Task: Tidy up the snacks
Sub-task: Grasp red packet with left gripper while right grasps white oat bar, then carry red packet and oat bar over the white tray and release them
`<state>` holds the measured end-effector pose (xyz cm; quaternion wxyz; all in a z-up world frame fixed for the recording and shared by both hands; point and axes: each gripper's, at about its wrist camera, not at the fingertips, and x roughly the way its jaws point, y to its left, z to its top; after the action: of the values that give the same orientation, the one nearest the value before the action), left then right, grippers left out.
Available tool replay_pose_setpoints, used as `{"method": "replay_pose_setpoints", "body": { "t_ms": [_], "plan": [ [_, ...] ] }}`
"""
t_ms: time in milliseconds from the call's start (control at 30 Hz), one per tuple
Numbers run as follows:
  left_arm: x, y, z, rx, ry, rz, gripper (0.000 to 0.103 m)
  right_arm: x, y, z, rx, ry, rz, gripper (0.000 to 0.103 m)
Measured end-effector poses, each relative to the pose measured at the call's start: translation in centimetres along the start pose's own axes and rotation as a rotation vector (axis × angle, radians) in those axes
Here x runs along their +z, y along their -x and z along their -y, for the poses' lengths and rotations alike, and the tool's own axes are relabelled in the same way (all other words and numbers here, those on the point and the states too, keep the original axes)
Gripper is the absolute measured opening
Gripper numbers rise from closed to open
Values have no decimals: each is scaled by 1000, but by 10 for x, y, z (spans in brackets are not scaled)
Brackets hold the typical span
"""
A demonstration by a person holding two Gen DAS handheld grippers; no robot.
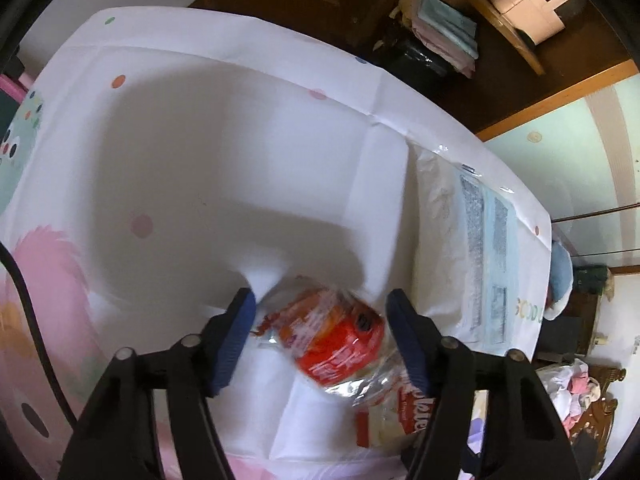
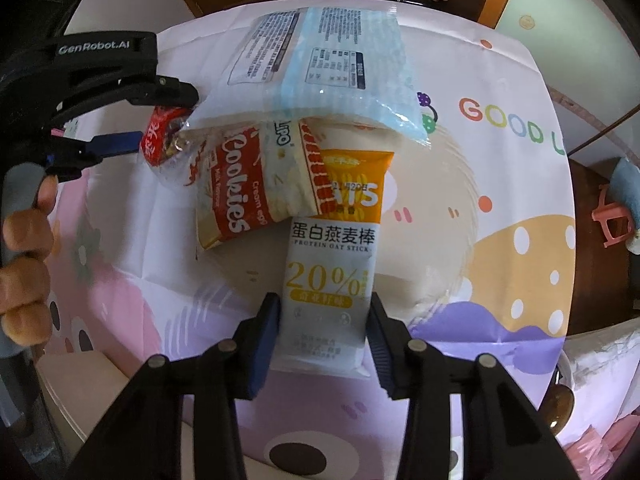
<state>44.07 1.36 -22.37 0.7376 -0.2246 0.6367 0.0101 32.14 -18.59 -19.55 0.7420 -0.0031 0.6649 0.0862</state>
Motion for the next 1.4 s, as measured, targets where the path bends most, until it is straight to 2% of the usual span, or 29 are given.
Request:
{"method": "replay_pose_setpoints", "body": {
  "t_ms": [33, 100, 200, 267, 300, 333, 533, 633, 767, 1000, 1167, 1267, 1400],
  "plan": [
    [1, -1, 4, 7, -8, -5, 76, -1, 0, -2, -3, 1, -3, 43],
    [0, -9, 12, 44, -47, -21, 78, 0, -1, -6, -4, 1, -9, 43],
    [-8, -14, 22, 152, -126, -46, 78, 2, -1, -9, 0, -1, -10, 43],
    [-13, -14, 26, 206, -143, -45, 70, 5, -2, -6, 5, -5, -11, 43],
    [-15, -13, 28, 226, -154, -42, 61, 4, -2, -5, 11, -10, -12, 42],
    [-17, -12, 29, 233, -172, -44, 59, 7, -2, -1, 16, -12, -13, 42],
    [-29, 10, 22, 189, -205, -4, 55, 4, 1, 6, 39, -15, 6, 40],
    [-39, 40, 21, 178, -230, 58, 55, -2, 15, 11, 69, -31, 38, 40],
    [-58, 103, 32, 129, -294, 160, 55, -13, 52, 14, 113, -46, 114, 39],
    [-124, 219, 39, 25, -444, 308, 56, -63, 153, 0, 190, -15, 320, 40],
    [-189, 280, 27, -26, -531, 393, 56, -121, 209, -11, 223, 23, 456, 40],
    [-238, 304, 21, 5, -611, 482, 56, -159, 228, -15, 223, 32, 523, 40],
    [-292, 316, 12, 44, -705, 572, 56, -203, 236, -20, 209, 27, 591, 40]
  ]
}}
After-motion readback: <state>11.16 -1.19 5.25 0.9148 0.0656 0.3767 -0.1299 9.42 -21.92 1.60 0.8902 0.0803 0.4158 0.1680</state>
